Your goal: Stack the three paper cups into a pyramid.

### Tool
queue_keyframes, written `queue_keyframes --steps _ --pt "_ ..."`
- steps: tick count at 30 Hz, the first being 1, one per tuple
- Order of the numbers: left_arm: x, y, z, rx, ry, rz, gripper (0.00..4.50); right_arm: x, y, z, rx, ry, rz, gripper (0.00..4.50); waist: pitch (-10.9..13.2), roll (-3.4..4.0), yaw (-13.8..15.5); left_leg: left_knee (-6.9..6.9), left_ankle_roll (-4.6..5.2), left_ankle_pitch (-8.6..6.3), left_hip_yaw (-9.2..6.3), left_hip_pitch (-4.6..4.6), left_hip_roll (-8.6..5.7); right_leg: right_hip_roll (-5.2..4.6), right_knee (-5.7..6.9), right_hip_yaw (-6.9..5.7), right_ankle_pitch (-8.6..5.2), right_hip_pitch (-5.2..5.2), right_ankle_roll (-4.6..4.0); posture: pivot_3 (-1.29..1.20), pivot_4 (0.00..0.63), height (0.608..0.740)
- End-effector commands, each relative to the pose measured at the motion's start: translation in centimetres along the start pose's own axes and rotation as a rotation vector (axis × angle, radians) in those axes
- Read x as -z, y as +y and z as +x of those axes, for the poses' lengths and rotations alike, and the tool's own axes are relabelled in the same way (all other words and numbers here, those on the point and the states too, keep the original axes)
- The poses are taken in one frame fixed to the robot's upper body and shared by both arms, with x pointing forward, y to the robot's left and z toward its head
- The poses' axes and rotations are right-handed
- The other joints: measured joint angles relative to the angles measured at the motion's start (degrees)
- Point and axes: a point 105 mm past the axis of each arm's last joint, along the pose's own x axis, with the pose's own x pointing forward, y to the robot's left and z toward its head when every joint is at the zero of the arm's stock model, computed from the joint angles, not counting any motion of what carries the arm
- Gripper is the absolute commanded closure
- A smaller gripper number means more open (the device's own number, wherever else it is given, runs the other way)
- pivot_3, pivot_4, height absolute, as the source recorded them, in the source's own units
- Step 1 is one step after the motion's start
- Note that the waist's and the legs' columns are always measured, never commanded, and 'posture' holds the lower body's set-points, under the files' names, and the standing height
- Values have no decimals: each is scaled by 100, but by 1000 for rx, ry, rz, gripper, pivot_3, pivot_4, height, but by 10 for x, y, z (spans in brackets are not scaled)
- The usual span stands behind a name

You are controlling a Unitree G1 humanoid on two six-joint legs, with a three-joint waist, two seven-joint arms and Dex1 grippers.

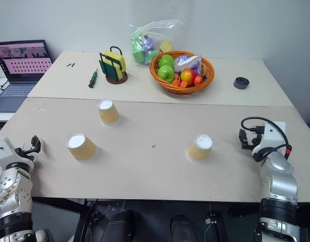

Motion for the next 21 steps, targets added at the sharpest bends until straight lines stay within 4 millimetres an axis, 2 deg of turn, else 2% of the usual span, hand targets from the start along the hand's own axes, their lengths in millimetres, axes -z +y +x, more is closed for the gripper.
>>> queue_keyframes --steps 1,4,6,8,10,12,14,16,18,21 --pt "-12 -10 4 47 -46 5 39 -17 -4 1 35 -69 4 0 0 0 1 0 0 0 0 0 0 0 0 0 0 0 0 0 150 675" --pt "-11 -21 3 113 -43 5 39 -47 9 5 -11 -148 116 0 0 0 -13 0 0 0 0 0 0 0 1 1 0 -1 0 0 150 675" --pt "-9 -23 2 136 -40 17 39 -81 37 -3 -200 -251 237 0 0 1 -34 0 1 3 0 0 0 0 2 1 1 -2 1 0 150 675" --pt "-9 -23 1 145 -38 17 39 -113 66 -21 -420 -336 315 0 2 4 -63 0 2 3 -1 -1 1 1 7 2 1 -4 1 0 150 675" --pt "-8 -23 0 160 -32 17 39 -148 99 -54 -695 -427 343 0 3 5 -68 0 3 2 -6 -3 1 1 6 -1 0 -2 1 0 150 675" --pt "-7 -23 -1 176 -25 27 39 -167 128 -97 -983 -479 314 0 3 5 -61 -1 5 0 -10 -8 1 1 4 -7 -2 0 1 0 150 675" --pt "-5 -23 -4 194 -17 36 39 -168 151 -137 -1237 -468 248 0 3 5 -23 -2 8 -2 -14 -12 1 -1 0 -14 -6 1 -1 0 150 675" --pt "-2 -22 -8 219 -4 58 39 -153 169 -163 -1414 -370 152 0 0 0 14 -2 9 -4 -22 -11 1 -2 -3 -27 -10 9 -6 0 150 675" --pt "-1 -21 -12 255 10 87 39 -127 184 -172 -1488 -224 6 0 -3 -4 11 -2 9 -4 -24 -9 1 -6 -5 -31 -10 12 -9 0 150 675" --pt "-2 -22 -18 322 19 133 39 -96 193 -175 -1513 -76 -178 0 -3 -4 8 -1 6 0 -22 -6 1 -9 -6 -32 -11 6 -15 0 150 675"
